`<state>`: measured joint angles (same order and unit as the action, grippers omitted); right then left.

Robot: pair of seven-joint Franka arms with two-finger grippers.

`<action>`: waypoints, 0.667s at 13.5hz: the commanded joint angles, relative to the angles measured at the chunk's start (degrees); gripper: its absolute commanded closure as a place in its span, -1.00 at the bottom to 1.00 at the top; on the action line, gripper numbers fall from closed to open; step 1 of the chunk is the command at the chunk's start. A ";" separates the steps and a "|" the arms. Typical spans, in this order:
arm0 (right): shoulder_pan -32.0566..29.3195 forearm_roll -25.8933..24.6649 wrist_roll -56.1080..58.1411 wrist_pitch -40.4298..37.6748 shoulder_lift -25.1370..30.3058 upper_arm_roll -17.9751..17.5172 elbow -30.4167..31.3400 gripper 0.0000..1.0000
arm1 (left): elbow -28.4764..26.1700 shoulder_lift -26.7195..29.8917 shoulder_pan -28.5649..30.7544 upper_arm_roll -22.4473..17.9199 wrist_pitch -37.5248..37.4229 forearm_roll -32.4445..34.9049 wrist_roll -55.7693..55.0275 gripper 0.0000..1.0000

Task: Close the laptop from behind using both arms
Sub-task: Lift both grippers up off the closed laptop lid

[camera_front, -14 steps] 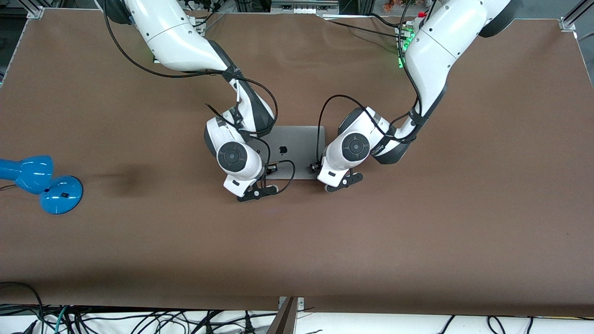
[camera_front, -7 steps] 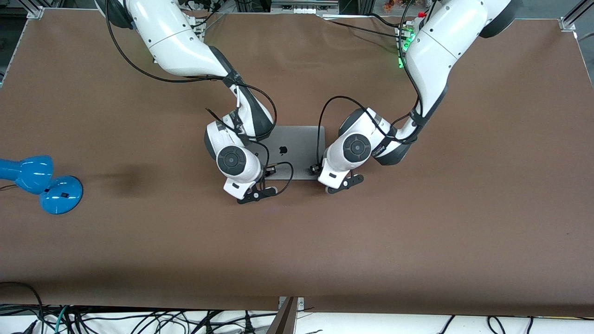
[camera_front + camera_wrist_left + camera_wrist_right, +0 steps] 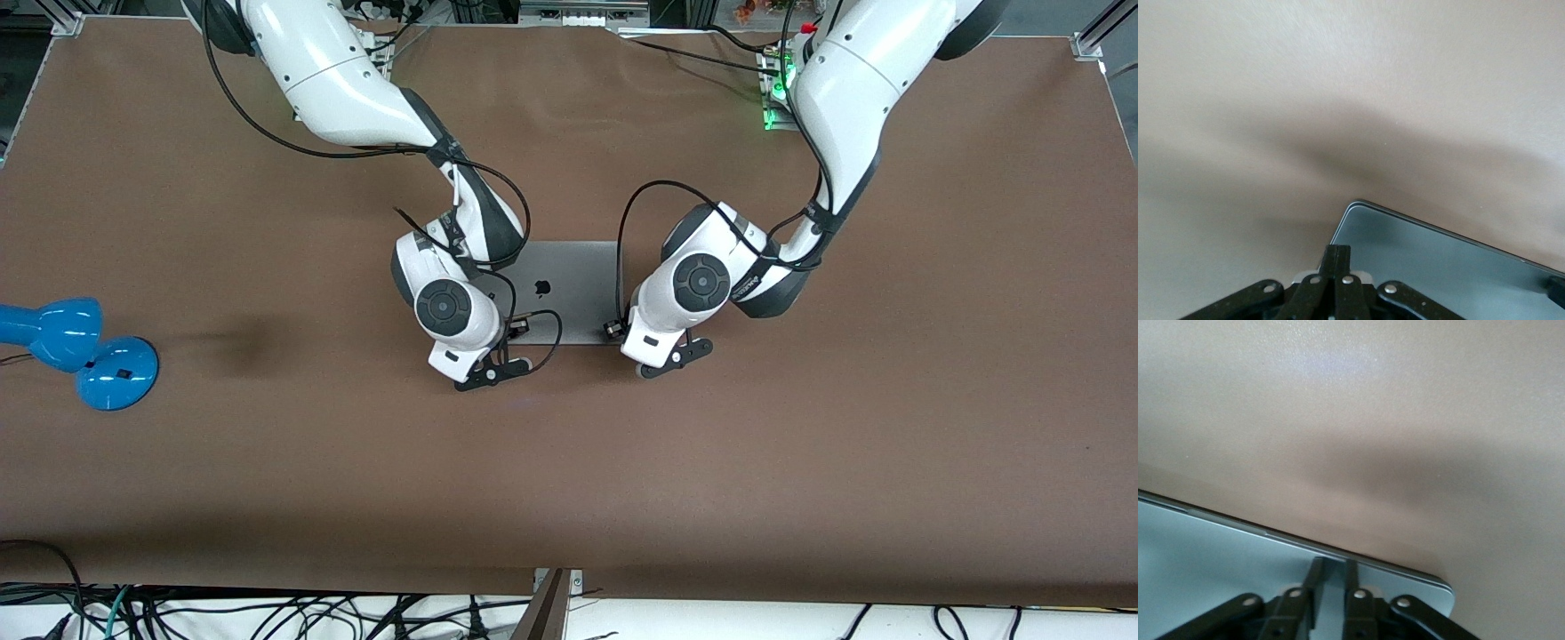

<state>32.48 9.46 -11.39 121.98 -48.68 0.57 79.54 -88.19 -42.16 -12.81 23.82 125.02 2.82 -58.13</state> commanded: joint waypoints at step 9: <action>-3.04 0.73 0.84 -0.42 2.28 0.66 -0.35 -1.00 | -0.84 16.48 4.01 0.53 -16.54 1.40 4.93 -1.00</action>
<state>29.99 9.47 -11.17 122.03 -48.06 1.36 78.49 -87.96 -29.66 -10.47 23.94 111.88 2.82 -56.94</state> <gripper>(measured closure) 0.000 0.366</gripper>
